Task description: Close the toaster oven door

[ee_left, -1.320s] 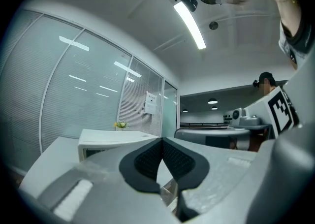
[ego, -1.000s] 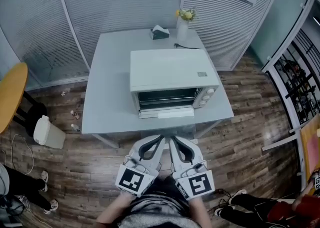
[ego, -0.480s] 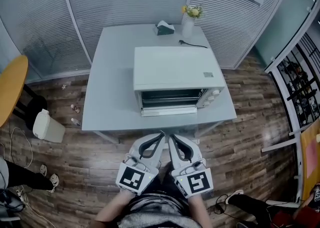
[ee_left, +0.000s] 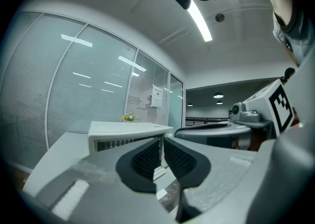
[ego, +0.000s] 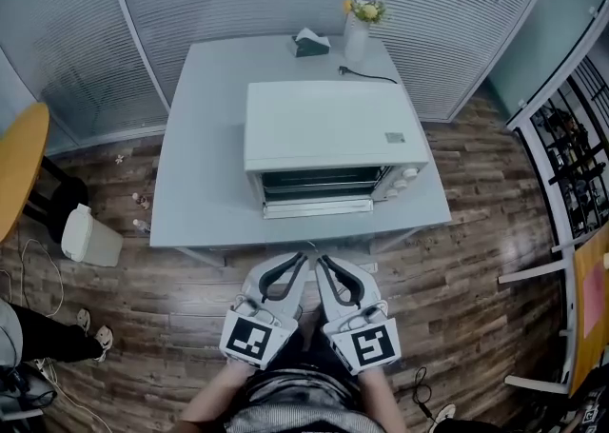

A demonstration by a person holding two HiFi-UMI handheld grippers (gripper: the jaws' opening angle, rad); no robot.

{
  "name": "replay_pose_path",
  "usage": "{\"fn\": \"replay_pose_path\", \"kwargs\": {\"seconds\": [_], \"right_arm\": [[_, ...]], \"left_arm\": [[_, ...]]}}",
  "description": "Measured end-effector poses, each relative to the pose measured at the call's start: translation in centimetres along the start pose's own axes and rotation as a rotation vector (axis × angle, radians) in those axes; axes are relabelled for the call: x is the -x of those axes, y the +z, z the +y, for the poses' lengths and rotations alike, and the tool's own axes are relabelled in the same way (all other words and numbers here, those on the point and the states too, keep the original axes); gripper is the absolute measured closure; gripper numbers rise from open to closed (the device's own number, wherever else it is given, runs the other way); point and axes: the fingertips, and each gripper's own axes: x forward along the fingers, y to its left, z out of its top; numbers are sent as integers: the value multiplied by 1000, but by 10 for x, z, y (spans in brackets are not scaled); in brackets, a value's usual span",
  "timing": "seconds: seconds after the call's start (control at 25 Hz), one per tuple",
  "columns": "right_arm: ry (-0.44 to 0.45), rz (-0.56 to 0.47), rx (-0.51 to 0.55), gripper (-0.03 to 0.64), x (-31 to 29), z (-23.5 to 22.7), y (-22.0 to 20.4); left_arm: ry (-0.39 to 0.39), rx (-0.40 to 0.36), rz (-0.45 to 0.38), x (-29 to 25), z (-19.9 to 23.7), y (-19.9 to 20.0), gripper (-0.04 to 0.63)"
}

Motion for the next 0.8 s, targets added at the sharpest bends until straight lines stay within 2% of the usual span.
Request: {"fn": "replay_pose_path", "kwargs": {"seconds": [0.08,0.16,0.24,0.6,0.8], "right_arm": [[7,13,-5,571,-1,-2,-4],[7,35,-13,571,0,-5,-9],[6,48,-19,566,0,-7,-13],[-8,84,-14,555,3,-18,-32],[-11,142,-18,555,4,-22,-57]], "left_arm": [[0,8,11,-2,1,-4,535],[3,16,19,-3,2,-8,527],[8,22,25,-4,1,-11,491],[4,16,66,-11,-5,-29,482],[10,-1,109,-12,-3,-51,482]]}}
